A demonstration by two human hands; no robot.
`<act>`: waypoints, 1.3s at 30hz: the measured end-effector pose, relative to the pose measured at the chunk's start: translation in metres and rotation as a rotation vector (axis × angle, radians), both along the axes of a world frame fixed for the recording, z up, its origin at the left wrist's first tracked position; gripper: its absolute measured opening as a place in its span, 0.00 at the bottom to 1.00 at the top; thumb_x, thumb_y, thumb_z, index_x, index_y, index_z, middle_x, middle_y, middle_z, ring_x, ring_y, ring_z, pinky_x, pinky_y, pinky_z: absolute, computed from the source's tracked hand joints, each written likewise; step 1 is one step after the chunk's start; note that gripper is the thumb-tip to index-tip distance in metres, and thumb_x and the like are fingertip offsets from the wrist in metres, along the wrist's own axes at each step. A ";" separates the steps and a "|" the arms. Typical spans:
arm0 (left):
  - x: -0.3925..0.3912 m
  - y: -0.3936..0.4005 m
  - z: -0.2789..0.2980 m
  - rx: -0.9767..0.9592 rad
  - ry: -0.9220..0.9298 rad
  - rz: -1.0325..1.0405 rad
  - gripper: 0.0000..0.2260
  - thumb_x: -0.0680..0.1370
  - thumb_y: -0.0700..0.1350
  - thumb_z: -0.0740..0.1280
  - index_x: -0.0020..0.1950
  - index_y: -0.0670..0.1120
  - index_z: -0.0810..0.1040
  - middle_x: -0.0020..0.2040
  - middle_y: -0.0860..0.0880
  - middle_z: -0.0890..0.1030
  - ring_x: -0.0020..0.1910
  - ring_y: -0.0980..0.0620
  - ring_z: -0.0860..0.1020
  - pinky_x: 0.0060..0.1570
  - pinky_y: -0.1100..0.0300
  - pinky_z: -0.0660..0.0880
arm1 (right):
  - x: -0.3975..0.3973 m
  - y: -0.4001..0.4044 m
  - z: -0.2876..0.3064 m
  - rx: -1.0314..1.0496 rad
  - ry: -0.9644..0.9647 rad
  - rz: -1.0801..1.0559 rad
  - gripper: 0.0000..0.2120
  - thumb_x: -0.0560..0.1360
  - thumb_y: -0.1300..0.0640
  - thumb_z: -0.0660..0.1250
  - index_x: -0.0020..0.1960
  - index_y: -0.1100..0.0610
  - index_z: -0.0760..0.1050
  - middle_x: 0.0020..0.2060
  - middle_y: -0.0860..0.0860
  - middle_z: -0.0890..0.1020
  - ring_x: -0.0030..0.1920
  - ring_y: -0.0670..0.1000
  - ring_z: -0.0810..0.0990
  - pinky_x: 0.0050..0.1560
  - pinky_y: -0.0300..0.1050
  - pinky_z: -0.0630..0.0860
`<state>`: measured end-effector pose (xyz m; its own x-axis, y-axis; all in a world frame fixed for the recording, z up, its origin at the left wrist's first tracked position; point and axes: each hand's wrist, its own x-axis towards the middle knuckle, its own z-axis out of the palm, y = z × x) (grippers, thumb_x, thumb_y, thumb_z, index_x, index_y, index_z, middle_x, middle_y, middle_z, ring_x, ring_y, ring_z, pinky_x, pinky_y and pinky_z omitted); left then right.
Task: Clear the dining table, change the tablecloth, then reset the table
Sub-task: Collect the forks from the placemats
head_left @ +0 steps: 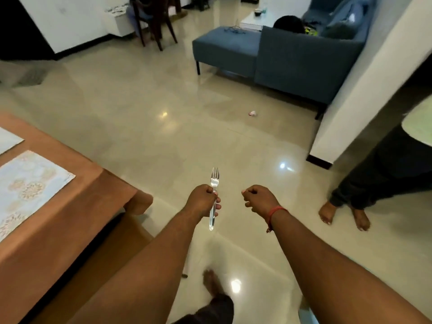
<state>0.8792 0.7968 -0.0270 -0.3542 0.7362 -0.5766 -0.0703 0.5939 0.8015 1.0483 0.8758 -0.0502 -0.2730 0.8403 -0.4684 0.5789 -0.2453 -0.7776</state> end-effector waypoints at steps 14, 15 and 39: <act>-0.249 0.210 -0.011 0.007 -0.078 0.351 0.07 0.79 0.36 0.58 0.44 0.45 0.71 0.41 0.43 0.77 0.35 0.45 0.77 0.39 0.51 0.77 | -0.274 0.266 0.000 -0.002 -0.070 0.399 0.14 0.78 0.50 0.66 0.52 0.62 0.77 0.48 0.55 0.83 0.44 0.50 0.84 0.54 0.56 0.79; -0.273 0.217 -0.013 0.009 -0.077 0.394 0.07 0.79 0.36 0.57 0.44 0.45 0.70 0.41 0.43 0.77 0.34 0.45 0.77 0.37 0.53 0.76 | -0.305 0.280 -0.001 -0.010 -0.059 0.441 0.13 0.78 0.50 0.66 0.51 0.61 0.77 0.48 0.55 0.83 0.44 0.50 0.84 0.55 0.56 0.78; -0.594 -0.011 -0.023 -0.070 -0.016 1.669 0.04 0.82 0.39 0.61 0.49 0.42 0.73 0.44 0.41 0.80 0.38 0.44 0.80 0.42 0.48 0.80 | -0.857 0.099 -0.027 0.031 -0.106 1.708 0.09 0.77 0.51 0.66 0.45 0.56 0.78 0.41 0.54 0.84 0.40 0.51 0.83 0.50 0.55 0.81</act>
